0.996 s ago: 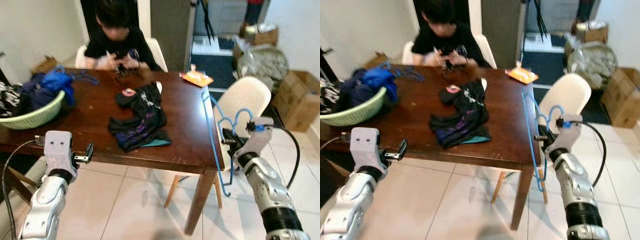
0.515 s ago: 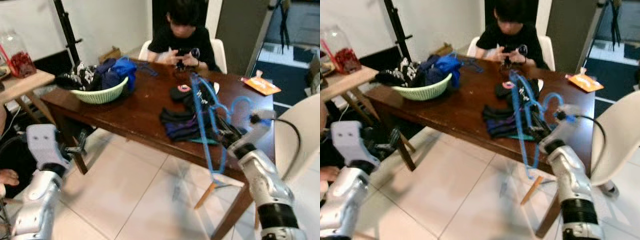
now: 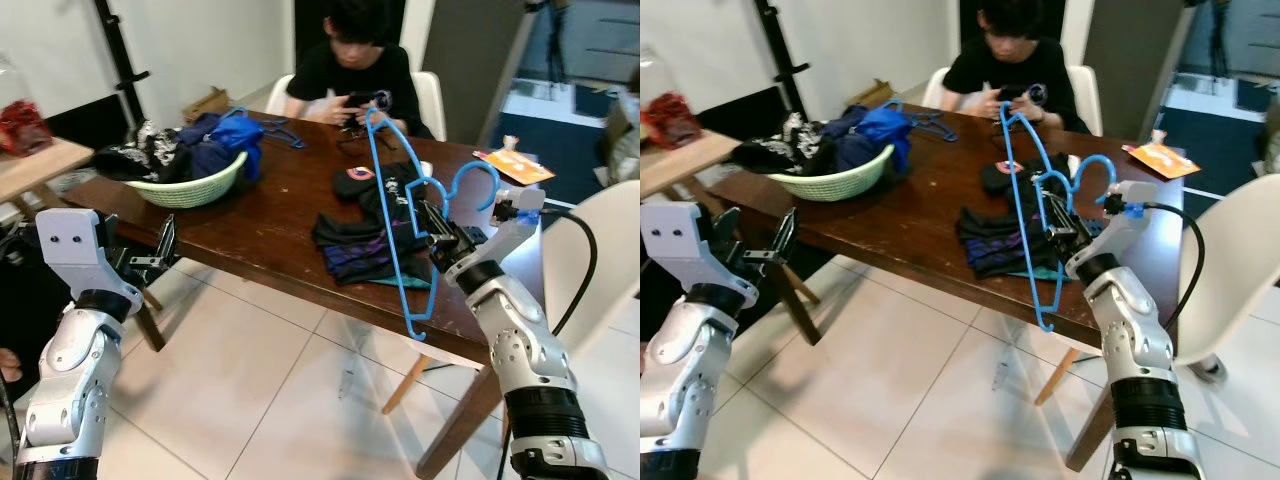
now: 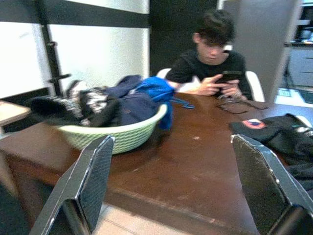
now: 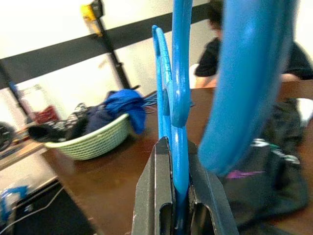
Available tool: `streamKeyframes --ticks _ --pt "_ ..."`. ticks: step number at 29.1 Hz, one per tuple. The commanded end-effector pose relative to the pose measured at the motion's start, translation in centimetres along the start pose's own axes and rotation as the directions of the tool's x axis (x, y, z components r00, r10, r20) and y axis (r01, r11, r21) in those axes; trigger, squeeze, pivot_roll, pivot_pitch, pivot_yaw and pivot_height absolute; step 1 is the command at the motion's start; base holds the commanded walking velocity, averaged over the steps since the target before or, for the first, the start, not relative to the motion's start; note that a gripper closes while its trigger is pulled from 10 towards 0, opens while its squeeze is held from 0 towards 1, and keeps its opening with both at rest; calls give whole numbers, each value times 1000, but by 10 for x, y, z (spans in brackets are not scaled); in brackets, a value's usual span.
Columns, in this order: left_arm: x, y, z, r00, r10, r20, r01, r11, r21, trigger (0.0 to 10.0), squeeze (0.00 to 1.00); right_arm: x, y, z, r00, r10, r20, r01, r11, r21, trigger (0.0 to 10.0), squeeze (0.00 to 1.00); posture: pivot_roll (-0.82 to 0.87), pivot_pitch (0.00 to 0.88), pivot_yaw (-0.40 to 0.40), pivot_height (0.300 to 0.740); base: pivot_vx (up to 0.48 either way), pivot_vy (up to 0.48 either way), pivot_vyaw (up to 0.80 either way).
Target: Hang hanger
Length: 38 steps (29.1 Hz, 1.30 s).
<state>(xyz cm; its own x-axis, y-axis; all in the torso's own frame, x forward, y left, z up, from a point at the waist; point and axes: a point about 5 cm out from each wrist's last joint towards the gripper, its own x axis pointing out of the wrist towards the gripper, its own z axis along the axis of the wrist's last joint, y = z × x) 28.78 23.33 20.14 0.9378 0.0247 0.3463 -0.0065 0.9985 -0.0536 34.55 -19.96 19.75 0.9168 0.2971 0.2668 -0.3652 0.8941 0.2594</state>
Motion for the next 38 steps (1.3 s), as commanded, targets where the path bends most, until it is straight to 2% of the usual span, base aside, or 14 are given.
streamKeyframes --ticks 1,8,19,26,37,38 --pt "4 -2 9 1000 -8 27 8 1000 1 10000 0 3 5 4 1000 16 14 -16 1000 3 10000 0 93 0 8 735 480 0 0" --pt "3 -4 9 1000 -6 21 6 1000 -9 10000 0 3 8 5 1000 27 14 -26 1000 -11 10000 0 94 0 5 735 480 0 0" --pt "2 -2 10 1000 2 22 -2 1000 -9 10000 0 4 12 4 999 52 12 -52 999 4 10000 0 98 0 1 735 480 0 742" --pt "1 -1 11 1000 11 20 -11 1000 -13 10000 0 5 13 5 998 53 20 -53 998 18 10000 0 99 0 0 735 480 0 0" --pt "0 2 8 1000 26 5 -25 999 -31 10000 0 3 13 7 998 56 18 -56 998 6 10000 0 99 0 0 735 473 0 800" --pt "1 1 7 1000 15 -12 -16 997 -72 10000 0 4 12 7 999 35 16 -35 999 15 10000 0 100 0 0 735 0 0 0"
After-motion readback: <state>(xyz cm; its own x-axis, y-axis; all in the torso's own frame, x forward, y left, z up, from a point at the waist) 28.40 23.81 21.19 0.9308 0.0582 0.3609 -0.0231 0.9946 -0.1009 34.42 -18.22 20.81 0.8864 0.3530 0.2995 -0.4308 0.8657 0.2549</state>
